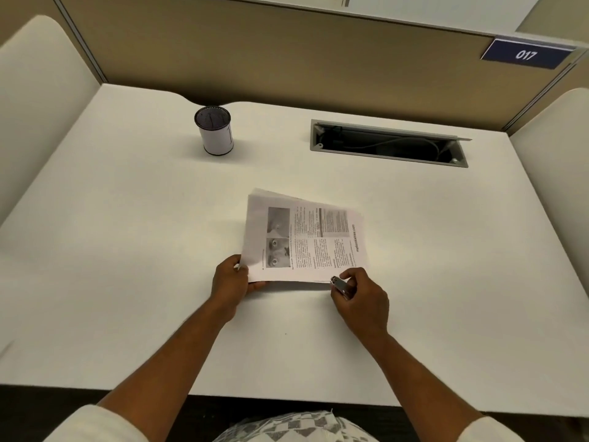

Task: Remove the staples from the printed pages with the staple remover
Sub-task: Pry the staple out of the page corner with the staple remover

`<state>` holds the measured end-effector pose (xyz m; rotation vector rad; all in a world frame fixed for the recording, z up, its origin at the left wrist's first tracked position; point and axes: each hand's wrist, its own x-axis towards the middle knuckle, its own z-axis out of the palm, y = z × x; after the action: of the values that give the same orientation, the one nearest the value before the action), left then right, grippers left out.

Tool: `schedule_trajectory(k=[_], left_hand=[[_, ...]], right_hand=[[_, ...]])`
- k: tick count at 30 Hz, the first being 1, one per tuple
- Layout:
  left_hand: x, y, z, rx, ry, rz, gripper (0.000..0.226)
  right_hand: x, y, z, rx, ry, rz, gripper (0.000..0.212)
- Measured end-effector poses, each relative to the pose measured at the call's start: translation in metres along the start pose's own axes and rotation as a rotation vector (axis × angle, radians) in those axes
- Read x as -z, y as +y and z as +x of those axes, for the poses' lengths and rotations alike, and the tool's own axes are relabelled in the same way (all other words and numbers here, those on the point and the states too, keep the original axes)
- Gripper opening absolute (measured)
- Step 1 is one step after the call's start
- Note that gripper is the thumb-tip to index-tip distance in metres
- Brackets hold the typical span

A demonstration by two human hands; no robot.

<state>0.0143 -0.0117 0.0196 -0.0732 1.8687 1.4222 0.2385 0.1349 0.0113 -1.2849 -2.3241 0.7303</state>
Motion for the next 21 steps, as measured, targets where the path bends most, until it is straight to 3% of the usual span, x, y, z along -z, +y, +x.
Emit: schedule_trajectory(k=[6, 11, 17, 21], left_hand=[[-0.021, -0.003, -0.013, 0.008, -0.193, 0.058, 0.032], [-0.025, -0.013, -0.013, 0.021, -0.287, 0.107, 0.024], [-0.023, -0.015, -0.010, -0.002, -0.267, 0.160, 0.010], [-0.018, -0.017, -0.008, 0.022, -0.292, 0.197, 0.016]], right_hand=[[0.000, -0.008, 0.005, -0.040, -0.232, 0.154, 0.032], [-0.003, -0.017, 0.009, 0.048, -0.417, 0.201, 0.027], [-0.011, -0.026, 0.008, 0.177, -0.467, 0.053, 0.024], [-0.014, -0.032, 0.004, 0.279, -0.477, -0.025, 0.025]])
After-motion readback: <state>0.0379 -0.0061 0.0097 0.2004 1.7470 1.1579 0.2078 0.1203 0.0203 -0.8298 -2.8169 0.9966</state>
